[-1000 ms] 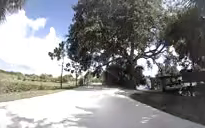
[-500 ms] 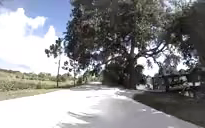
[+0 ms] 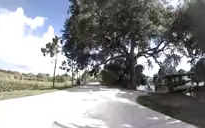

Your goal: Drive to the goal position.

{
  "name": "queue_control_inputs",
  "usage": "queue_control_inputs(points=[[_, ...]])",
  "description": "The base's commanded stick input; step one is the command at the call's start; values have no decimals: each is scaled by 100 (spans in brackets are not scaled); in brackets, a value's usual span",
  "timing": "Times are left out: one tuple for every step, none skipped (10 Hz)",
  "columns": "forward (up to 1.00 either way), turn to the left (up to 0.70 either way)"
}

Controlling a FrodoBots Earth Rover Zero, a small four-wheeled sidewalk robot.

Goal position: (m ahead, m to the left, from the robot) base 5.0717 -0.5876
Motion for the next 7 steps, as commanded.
queue_control_inputs(points=[[85, 0], [85, 0], [85, 0], [85, 9], [85, 34], [85, 34], [85, 34]])
